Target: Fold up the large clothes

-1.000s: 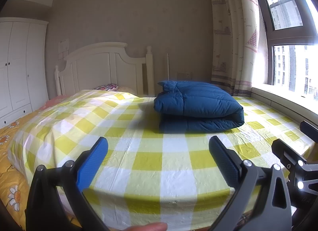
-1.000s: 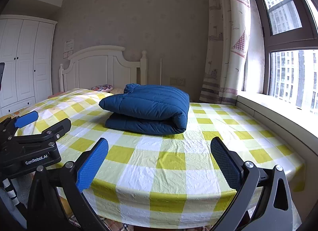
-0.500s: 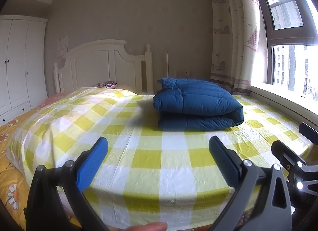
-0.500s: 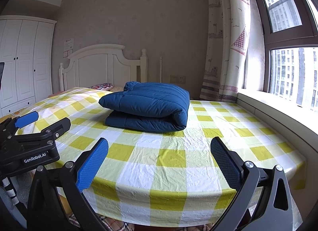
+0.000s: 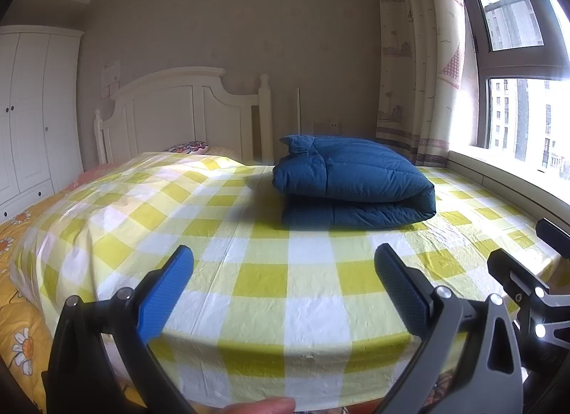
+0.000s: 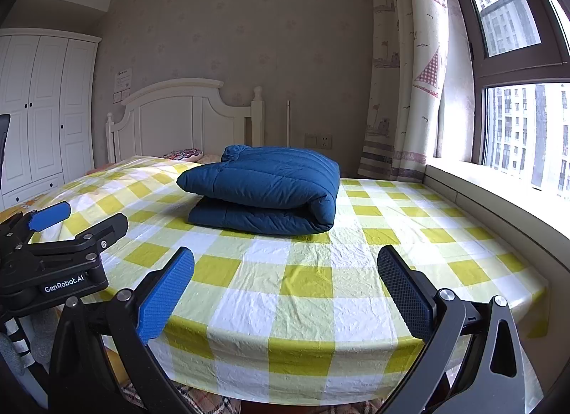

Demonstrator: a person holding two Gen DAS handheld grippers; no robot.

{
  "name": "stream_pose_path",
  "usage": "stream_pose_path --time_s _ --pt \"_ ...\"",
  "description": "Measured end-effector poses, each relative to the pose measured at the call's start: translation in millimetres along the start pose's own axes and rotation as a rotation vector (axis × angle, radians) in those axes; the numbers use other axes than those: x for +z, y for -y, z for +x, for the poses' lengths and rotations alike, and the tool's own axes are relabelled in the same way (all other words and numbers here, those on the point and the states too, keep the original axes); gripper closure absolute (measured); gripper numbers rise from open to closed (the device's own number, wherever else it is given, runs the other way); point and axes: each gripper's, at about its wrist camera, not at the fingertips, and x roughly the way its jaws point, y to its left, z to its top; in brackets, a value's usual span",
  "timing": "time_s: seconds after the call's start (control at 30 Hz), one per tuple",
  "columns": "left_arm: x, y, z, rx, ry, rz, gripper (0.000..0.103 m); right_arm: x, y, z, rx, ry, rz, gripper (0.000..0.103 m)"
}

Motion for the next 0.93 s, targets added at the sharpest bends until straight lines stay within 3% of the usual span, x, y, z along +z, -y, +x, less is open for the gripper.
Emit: stream_pose_path --time_s 0.57,0.7,0.83,0.93 --pt "-8 5 7 -0.020 -0.046 0.013 0.002 -5 0 7 0.009 -0.025 0.007 0.004" --pt "-3 10 2 -0.026 0.018 0.061 0.002 -4 3 12 0.019 -0.034 0.016 0.004" --pt "35 -30 51 -0.070 -0.112 0.044 0.002 11 26 29 0.016 -0.061 0.017 0.004" --pt "78 -102 121 -0.033 -0.236 -0.019 0.002 45 85 53 -0.096 -0.083 0.018 0.004"
